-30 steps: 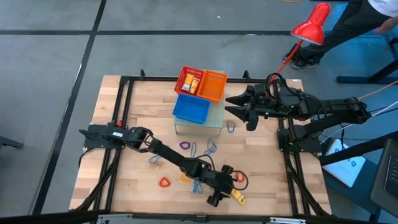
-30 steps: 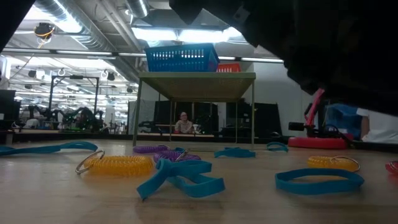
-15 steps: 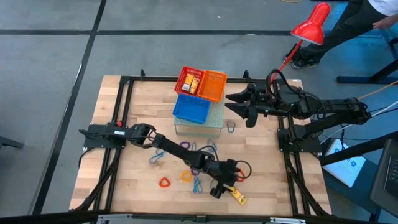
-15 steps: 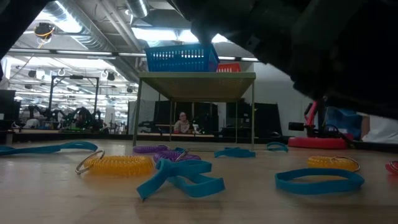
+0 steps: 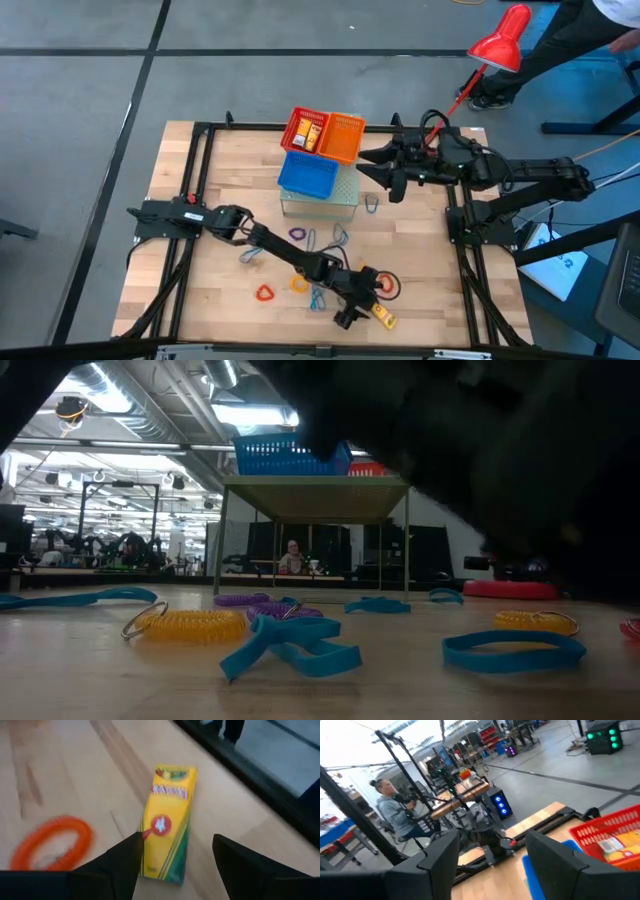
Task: Pick & Place Office Desk Supplies
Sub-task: Put the crayon box into the red basket on the shelf
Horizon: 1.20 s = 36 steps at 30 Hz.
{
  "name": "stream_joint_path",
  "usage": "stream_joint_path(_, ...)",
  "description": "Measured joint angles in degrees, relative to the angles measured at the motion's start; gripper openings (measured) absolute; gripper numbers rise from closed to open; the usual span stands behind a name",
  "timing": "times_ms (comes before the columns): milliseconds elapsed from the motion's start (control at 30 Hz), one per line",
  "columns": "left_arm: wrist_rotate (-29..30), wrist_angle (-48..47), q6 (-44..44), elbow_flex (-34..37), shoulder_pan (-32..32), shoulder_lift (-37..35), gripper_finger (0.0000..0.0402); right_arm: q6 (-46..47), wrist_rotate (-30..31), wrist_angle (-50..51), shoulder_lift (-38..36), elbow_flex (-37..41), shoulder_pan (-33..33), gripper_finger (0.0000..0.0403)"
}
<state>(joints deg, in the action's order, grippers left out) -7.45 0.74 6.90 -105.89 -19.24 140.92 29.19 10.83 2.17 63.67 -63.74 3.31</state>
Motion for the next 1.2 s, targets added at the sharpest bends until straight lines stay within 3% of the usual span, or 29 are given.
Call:
stream_joint_path(333,2.6,-0.3,-4.2,-0.1,0.4,1.4,0.0230,1.9,-4.5,-3.0,3.7,0.0,-0.7,0.0231)
stream_joint_path(600,3.3,3.8,-11.5,0.2,1.2,1.5,0.0158,1.9,-4.5,-3.2,4.1,0.0,-0.7,0.0231)
stream_joint_path(733,3.5,7.4,-16.2,0.2,1.8,1.7,0.0146,2.3,-4.5,-3.3,4.1,0.0,-0.7,0.0231)
stream_joint_path(900,2.6,8.0,-16.9,0.2,2.2,1.6,0.0127,2.5,-4.5,-3.2,4.1,0.0,-0.7,0.0231)
stream_joint_path(1200,0.3,12.2,-20.5,0.1,2.2,1.2,0.0043,2.3,-4.5,-3.2,4.1,0.0,-0.7,0.0231)
